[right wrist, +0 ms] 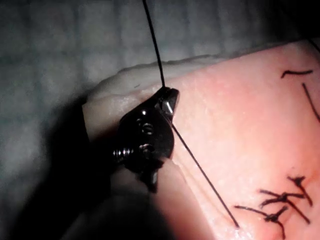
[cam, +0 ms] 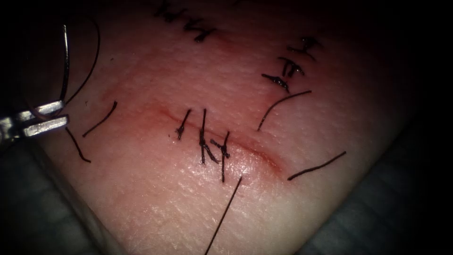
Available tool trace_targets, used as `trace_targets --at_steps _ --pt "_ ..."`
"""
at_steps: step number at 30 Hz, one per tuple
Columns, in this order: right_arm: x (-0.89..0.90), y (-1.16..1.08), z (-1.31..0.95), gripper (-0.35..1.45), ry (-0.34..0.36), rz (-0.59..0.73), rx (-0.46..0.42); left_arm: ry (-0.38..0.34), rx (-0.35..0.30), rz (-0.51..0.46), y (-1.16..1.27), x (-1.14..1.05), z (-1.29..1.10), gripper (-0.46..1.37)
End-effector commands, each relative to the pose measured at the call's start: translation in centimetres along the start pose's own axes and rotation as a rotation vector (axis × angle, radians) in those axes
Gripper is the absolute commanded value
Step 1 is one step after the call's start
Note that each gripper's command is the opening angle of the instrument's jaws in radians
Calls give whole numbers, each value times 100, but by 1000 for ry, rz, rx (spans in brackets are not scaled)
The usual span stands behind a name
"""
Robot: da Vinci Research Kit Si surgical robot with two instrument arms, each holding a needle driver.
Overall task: Wound Closure
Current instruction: Pull suture through wound
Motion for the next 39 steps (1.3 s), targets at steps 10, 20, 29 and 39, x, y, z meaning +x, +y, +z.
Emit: trace_targets --at_steps 10,20,29,39 --pt "15 -9 5 -35 11 4 22 1 -4 0 -3 1 -1 -35" --pt "16 -8 5 -35 11 28 26 1 -4 6 -3 1 -1 -35" --pt "16 -4 5 97 31 84 -2 1 -4 6 -2 1 -1 -35" --pt "21 1 -9 126 38 103 -16 2 -4 6 -2 1 -1 -35"
